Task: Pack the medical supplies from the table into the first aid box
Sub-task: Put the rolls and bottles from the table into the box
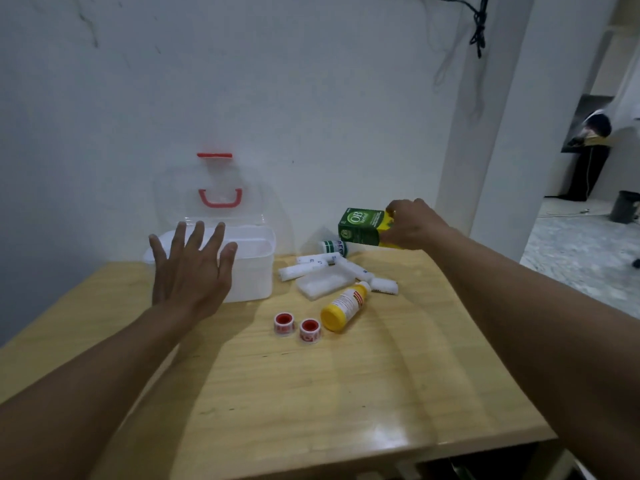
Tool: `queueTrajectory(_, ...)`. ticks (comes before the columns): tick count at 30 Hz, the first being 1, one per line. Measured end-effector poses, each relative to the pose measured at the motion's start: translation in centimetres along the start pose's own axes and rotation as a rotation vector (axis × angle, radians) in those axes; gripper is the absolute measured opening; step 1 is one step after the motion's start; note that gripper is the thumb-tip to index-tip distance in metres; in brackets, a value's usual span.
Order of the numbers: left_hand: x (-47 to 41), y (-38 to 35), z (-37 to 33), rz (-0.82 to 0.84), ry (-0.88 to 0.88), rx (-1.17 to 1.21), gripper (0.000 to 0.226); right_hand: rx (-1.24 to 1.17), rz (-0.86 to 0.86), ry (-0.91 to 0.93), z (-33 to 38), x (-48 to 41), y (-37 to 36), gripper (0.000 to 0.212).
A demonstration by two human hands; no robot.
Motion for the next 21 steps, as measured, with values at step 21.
queueTrajectory(21, 1.4, -1.7, 4.8, 0.035, 0.132, 0.073, 0.061, 0.058, 0.085, 0.396, 22.9, -0.3, -3.2, 0.05)
Point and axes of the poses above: each hand's wrist, its own x-axis away from the middle knuckle, its own y-axis out of the back of the hand, z = x × y, the point moved 10 cm from there along -x, towards the middle knuckle, and after that the axes turned 4 degrees about z, right-handed, at the moved point
